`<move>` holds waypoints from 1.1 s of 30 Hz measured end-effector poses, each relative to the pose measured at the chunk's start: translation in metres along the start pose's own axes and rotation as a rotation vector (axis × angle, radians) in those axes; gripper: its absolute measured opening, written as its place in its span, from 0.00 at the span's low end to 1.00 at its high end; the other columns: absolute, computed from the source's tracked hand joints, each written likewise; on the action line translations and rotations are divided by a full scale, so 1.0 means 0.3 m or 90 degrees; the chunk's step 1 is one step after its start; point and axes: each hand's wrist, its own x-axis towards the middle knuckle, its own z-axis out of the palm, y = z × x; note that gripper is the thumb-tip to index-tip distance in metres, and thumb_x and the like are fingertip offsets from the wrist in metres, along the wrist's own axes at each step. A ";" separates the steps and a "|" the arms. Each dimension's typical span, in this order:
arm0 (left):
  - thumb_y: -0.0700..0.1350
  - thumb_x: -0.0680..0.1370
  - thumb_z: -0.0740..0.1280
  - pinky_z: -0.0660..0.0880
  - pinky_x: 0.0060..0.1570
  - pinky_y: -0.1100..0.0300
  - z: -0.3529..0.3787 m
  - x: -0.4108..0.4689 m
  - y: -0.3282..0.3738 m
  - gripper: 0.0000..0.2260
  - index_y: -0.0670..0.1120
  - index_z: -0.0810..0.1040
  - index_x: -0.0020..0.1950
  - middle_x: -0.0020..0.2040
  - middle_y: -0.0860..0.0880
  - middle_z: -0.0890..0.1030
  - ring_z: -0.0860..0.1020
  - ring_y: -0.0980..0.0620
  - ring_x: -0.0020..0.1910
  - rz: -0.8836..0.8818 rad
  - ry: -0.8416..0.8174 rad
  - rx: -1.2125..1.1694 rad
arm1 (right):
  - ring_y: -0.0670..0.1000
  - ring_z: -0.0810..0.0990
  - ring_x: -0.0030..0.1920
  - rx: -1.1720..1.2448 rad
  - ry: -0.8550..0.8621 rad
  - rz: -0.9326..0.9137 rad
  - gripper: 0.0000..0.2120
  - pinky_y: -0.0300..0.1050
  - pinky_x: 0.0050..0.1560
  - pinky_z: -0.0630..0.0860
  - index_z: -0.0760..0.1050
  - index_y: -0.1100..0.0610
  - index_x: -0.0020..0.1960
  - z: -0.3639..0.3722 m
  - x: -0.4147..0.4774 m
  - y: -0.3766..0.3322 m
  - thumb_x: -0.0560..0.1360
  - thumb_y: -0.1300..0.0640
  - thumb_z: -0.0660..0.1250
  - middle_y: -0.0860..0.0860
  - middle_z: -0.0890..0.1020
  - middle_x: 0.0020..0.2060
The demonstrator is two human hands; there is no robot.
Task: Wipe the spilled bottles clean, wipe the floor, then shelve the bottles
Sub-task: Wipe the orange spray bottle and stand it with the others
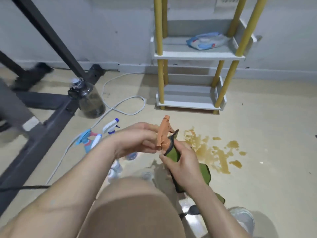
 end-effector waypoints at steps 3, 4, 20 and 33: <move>0.52 0.73 0.73 0.79 0.55 0.55 -0.006 -0.144 0.056 0.19 0.38 0.81 0.54 0.47 0.47 0.84 0.82 0.49 0.43 -0.025 0.083 0.090 | 0.47 0.74 0.53 -0.063 0.017 -0.067 0.26 0.57 0.57 0.72 0.77 0.47 0.62 0.035 -0.041 -0.071 0.69 0.37 0.64 0.45 0.76 0.48; 0.52 0.74 0.73 0.80 0.50 0.55 -0.001 -0.173 0.050 0.18 0.37 0.81 0.51 0.44 0.46 0.85 0.81 0.50 0.39 -0.020 0.138 0.104 | 0.48 0.74 0.54 -0.076 0.013 -0.091 0.26 0.55 0.57 0.71 0.77 0.48 0.63 0.049 -0.054 -0.089 0.69 0.37 0.65 0.45 0.76 0.49; 0.47 0.79 0.65 0.79 0.44 0.52 -0.067 -0.042 -0.696 0.11 0.47 0.83 0.40 0.33 0.52 0.82 0.77 0.53 0.32 -0.113 0.452 0.021 | 0.51 0.75 0.56 0.016 -0.237 -0.057 0.15 0.49 0.56 0.72 0.71 0.52 0.63 0.604 -0.133 0.127 0.79 0.52 0.52 0.47 0.77 0.57; 0.47 0.78 0.69 0.82 0.42 0.55 -0.070 0.039 -0.782 0.08 0.52 0.83 0.39 0.35 0.55 0.85 0.84 0.53 0.37 -0.088 0.552 -0.118 | 0.45 0.77 0.40 0.141 -0.083 0.148 0.14 0.39 0.43 0.71 0.78 0.53 0.40 0.514 0.073 0.273 0.82 0.58 0.61 0.43 0.82 0.35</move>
